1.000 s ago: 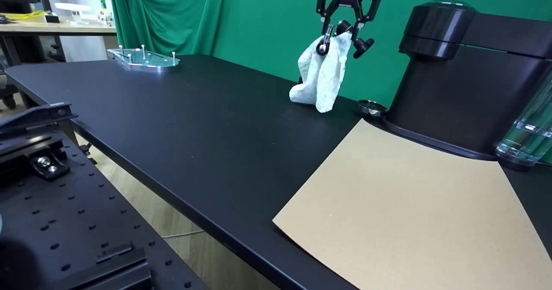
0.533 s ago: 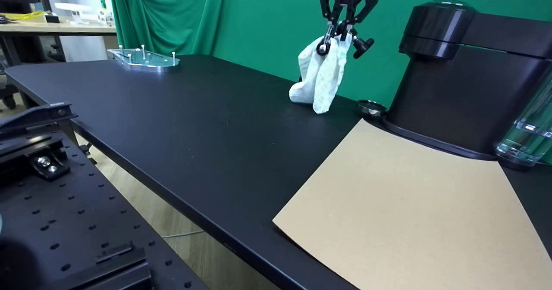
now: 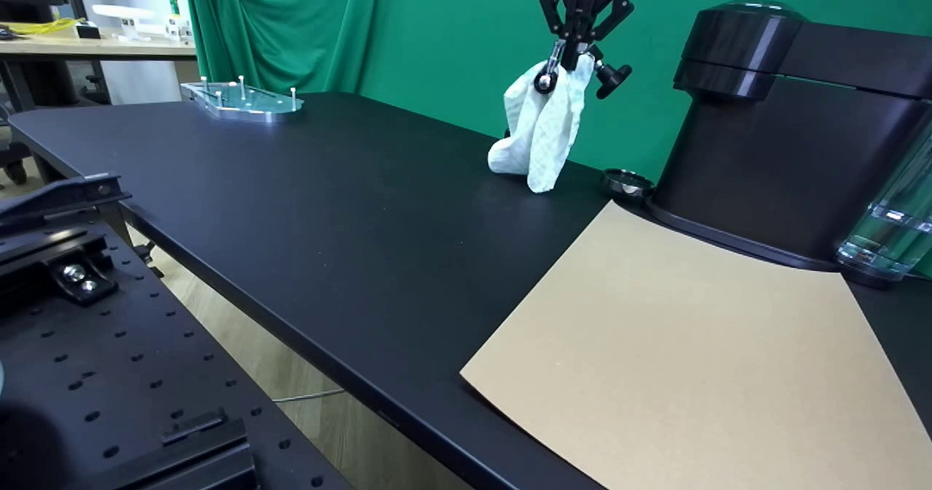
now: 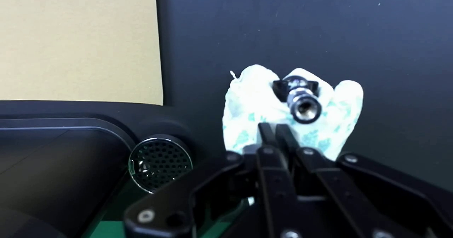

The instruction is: Put the cloth on the table

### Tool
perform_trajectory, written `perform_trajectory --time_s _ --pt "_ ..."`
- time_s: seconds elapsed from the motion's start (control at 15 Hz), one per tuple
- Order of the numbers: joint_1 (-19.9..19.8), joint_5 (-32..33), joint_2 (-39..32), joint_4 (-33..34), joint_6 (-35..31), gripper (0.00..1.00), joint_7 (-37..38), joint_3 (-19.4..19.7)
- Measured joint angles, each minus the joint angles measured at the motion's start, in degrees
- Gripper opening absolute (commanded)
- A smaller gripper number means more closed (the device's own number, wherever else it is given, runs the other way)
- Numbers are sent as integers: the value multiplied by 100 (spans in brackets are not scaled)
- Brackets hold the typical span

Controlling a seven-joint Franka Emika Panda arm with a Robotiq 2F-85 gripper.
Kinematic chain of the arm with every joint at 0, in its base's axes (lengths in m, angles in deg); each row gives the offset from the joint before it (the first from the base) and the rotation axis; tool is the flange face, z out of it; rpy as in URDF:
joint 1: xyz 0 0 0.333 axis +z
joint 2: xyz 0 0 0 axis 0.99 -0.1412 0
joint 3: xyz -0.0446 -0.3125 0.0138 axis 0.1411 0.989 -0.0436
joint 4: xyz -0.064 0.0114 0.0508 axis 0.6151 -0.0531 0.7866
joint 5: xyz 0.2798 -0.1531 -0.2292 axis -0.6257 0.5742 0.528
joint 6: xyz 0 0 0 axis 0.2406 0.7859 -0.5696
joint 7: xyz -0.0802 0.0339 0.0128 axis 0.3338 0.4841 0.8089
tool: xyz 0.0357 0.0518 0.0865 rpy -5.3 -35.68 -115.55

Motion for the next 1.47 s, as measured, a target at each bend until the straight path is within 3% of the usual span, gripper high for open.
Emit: perform_trajectory --time_s 0.6,0.8,0.87,1.0,1.47 --pt "8 8 24 3 -3 99 -9 -45" --pt "37 9 18 2 0 100 -10 -61" --pt "45 9 13 2 1 75 -11 -63" --pt "51 9 0 2 1 71 -13 -71" --pt "50 9 -31 2 1 21 -14 -76"
